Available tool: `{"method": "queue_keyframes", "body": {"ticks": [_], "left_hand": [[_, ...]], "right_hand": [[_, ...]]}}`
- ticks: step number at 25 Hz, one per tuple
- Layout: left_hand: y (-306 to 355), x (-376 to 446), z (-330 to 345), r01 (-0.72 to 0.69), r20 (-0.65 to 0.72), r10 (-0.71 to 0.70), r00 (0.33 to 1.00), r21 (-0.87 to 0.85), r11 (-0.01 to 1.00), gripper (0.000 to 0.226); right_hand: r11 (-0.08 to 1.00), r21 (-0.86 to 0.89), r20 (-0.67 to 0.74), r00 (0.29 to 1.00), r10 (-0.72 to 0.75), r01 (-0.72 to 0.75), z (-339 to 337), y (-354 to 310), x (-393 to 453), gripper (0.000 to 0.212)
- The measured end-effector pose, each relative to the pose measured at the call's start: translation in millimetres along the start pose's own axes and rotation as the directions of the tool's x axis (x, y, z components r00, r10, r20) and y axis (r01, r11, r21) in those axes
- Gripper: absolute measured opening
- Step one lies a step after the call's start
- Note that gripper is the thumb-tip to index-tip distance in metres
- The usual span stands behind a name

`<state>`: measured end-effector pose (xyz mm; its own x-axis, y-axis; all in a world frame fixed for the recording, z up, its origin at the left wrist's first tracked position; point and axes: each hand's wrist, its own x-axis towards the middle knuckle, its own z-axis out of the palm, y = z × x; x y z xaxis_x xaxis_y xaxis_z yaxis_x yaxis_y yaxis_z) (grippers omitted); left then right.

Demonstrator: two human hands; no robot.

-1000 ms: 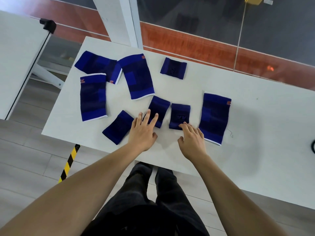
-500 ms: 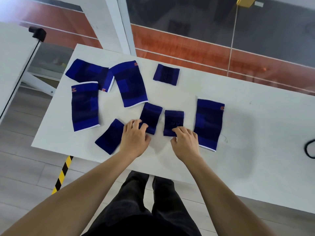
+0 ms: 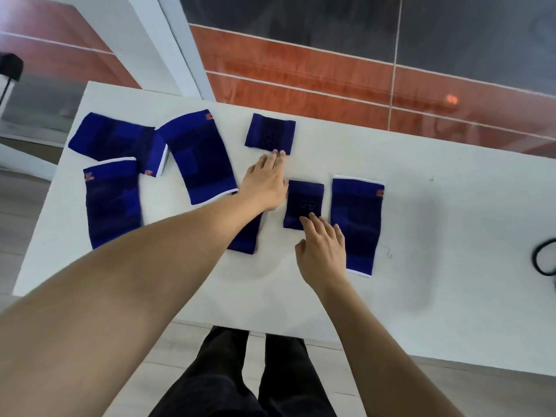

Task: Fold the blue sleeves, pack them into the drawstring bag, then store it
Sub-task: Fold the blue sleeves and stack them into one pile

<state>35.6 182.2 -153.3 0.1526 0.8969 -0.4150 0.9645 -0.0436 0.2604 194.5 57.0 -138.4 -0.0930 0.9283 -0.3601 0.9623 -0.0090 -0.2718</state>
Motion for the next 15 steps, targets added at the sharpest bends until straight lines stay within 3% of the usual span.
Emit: {"method": "queue_keyframes", "body": {"ticks": [4, 8, 12, 15], "left_hand": [[-4.8, -18.6, 12.8, -0.034, -0.027, 0.035, 0.999, 0.07, 0.997, 0.071], [-2.4, -0.2, -2.0, -0.073, -0.147, 0.08, 0.986, 0.056, 0.996, 0.064], [7.8, 18.4, -1.4, -0.001, -0.038, 0.001, 0.999, -0.016, 1.0, 0.067], [10.9, -0.8, 6.8, -0.004, -0.142, 0.009, 0.99, 0.036, 0.999, 0.065]], "right_hand": [[0.999, 0.008, -0.006, 0.999, 0.051, -0.051, -0.6, 4.9, 2.3, 0.056], [0.998, 0.026, -0.004, 0.999, 0.05, -0.05, -2.3, 6.7, 2.0, 0.057], [0.998, 0.027, -0.009, 0.998, 0.055, -0.055, -1.7, 8.2, 2.1, 0.056], [0.997, 0.038, -0.027, 0.998, 0.061, -0.059, -1.4, 8.7, 2.9, 0.055]]}}
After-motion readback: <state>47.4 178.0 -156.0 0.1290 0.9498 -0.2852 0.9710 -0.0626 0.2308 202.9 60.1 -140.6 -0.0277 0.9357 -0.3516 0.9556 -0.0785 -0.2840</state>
